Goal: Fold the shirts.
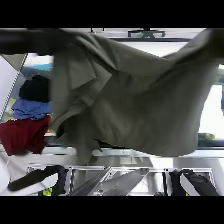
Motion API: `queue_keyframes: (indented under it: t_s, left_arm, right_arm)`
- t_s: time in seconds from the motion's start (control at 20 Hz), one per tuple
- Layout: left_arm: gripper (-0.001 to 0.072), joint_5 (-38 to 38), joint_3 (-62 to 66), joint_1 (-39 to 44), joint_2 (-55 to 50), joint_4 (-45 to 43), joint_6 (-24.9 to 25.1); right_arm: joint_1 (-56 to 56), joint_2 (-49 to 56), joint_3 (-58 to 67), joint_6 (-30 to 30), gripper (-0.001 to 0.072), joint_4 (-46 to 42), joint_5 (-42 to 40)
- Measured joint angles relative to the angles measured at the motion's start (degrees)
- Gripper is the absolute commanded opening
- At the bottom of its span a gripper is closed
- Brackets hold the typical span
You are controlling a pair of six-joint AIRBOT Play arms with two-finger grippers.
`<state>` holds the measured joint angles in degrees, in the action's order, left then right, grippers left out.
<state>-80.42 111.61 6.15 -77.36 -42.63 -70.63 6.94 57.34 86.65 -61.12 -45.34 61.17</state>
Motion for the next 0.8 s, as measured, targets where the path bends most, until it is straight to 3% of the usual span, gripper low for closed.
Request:
queue_keyframes:
  t_s: [0.05,0.1,0.15,0.4,0.45,0.6,0.8]
  left_arm:
    - [0.0266,-0.9,-0.4,-0.6,-5.3,0.0,0.3]
    - [0.056,-2.2,-0.8,-1.2,-11.4,0.0,0.6]
    - [0.072,-3.4,-0.7,-1.9,-17.1,0.0,0.8]
    - [0.072,-12.2,5.1,-7.8,-40.0,0.0,-3.9]
    - [0.0674,-14.1,4.9,-9.3,-41.8,0.0,-5.1]
    - [0.0649,-17.4,-0.3,-12.8,-40.9,-1.1,-7.0]
    - [0.0649,-19.1,-11.0,-14.7,-32.2,-12.8,-6.9]
  right_arm:
    - [0.0,5.0,-1.5,-0.7,0.0095,-1.6,0.2]
    - [0.0,10.7,-3.0,-1.5,0.0342,-2.8,0.2]
    - [0.0,16.7,-4.2,-2.2,0.0428,-3.8,0.0]
    - [1.4,38.4,-6.0,-5.4,0.0428,-6.3,0.4]
    - [2.4,40.0,-6.0,-5.7,0.0428,-6.5,2.0]
    - [5.9,40.1,-6.3,-6.0,0.0428,-7.0,8.9]
    - [11.4,33.5,-12.0,-6.2,0.0428,-7.2,16.1]
